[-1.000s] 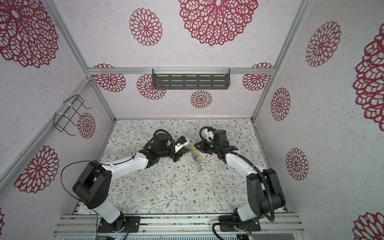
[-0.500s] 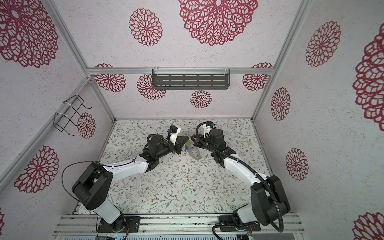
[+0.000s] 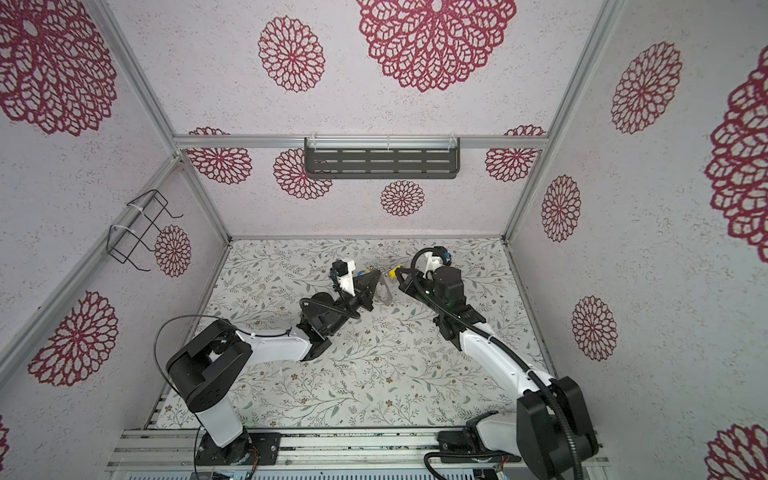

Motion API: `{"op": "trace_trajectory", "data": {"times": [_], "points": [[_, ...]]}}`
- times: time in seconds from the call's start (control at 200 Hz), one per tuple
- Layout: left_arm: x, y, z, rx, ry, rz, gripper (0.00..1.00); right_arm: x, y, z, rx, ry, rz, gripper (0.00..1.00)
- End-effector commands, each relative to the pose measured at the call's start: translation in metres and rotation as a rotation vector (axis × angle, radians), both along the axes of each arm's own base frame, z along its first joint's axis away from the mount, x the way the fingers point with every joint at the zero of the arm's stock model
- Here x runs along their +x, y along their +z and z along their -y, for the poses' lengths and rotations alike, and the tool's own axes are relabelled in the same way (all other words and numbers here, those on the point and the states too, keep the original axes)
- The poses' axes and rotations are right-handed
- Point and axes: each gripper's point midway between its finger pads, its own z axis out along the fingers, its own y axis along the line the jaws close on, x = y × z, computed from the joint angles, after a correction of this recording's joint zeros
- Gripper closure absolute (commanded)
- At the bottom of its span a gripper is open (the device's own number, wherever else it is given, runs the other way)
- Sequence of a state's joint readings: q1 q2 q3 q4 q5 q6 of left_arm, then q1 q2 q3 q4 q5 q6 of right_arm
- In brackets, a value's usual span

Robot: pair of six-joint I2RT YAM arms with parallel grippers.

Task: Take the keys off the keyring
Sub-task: 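Lift the plate with the left gripper while the right gripper holds the yellow tag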

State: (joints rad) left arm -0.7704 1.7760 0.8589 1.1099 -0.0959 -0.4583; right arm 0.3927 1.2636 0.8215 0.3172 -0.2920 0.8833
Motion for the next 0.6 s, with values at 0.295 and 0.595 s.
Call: {"op": "trace_trajectory", "data": {"times": [0.295,0.595], "points": [[0.004,0.050,-0.030,-0.220,-0.044,0.106,1.00,0.015,-0.022,0.023,-0.170,0.010,-0.061,1.00],[0.001,0.035,-0.018,-0.183,-0.104,0.087,1.00,0.001,-0.053,-0.001,-0.107,0.114,-0.140,1.00]]}}
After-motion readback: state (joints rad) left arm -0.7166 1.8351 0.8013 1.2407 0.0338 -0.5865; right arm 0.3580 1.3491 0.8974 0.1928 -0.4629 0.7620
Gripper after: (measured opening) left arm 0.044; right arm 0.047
